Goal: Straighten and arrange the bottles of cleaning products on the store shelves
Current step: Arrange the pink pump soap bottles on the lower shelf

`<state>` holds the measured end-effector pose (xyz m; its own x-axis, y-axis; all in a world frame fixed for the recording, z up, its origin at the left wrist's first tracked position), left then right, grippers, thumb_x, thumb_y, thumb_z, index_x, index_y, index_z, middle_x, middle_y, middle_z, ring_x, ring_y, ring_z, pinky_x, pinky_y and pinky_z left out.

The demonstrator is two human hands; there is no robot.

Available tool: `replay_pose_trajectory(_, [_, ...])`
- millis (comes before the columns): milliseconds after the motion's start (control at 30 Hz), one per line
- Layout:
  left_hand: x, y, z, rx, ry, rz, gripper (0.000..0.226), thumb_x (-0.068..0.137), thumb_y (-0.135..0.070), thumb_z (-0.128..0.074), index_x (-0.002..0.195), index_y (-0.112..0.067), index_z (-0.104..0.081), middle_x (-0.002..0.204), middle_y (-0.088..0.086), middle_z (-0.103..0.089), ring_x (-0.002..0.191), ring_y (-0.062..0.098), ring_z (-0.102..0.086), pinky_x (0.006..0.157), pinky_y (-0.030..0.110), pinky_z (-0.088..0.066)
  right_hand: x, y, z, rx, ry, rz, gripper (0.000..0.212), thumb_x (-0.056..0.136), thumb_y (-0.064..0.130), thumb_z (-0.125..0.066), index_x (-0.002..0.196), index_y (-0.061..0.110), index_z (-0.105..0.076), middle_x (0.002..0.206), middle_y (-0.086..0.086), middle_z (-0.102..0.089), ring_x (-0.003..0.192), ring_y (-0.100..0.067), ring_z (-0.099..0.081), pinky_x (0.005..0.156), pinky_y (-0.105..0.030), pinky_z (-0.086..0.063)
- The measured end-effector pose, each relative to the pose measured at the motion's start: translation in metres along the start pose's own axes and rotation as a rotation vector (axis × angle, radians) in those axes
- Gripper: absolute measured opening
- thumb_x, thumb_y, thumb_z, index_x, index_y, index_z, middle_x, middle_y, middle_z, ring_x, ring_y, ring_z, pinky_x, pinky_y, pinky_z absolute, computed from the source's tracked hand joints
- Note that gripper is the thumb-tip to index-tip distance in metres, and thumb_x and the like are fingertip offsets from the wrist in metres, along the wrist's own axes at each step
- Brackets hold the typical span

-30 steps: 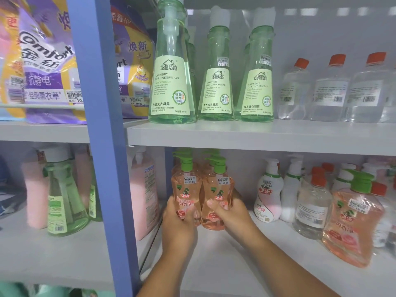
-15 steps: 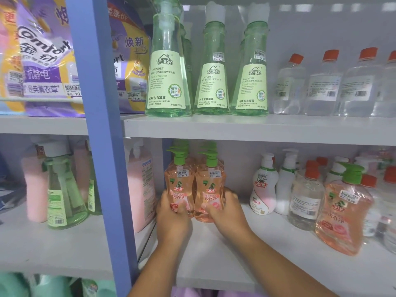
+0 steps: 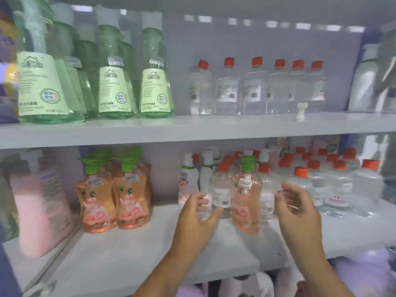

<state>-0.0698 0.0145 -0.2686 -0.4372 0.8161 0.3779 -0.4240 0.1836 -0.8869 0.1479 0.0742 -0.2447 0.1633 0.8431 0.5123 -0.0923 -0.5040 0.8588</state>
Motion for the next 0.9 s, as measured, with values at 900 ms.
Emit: replay_pose_trajectory(900, [-0.062, 0.044, 0.169, 0.245, -0.315, 0.188, 0.073, 0.091, -0.028, -0.075, 0.145, -0.059, -0.036, 0.118, -0.025, -0.071, 0.102, -0.003, -0.069, 0.093, 0.029, -0.055, -0.106, 0.004, -0.211, 0.0, 1.016, 0.079, 0.053, 0.097, 0.031, -0.069, 0.145, 0.042, -0.05, 0.121, 0.017, -0.049, 0.117, -0.005, -0.057, 0.111, -0.028, -0.045])
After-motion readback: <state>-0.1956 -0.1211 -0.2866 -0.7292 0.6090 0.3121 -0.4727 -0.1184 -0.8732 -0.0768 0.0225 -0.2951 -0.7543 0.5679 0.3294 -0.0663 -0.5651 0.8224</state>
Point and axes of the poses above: each hand's wrist, its own x-axis towards the middle knuckle, its own z-axis out of the back of the hand, y = z × x, the point moved 2 cm from there along x, towards the middle knuckle
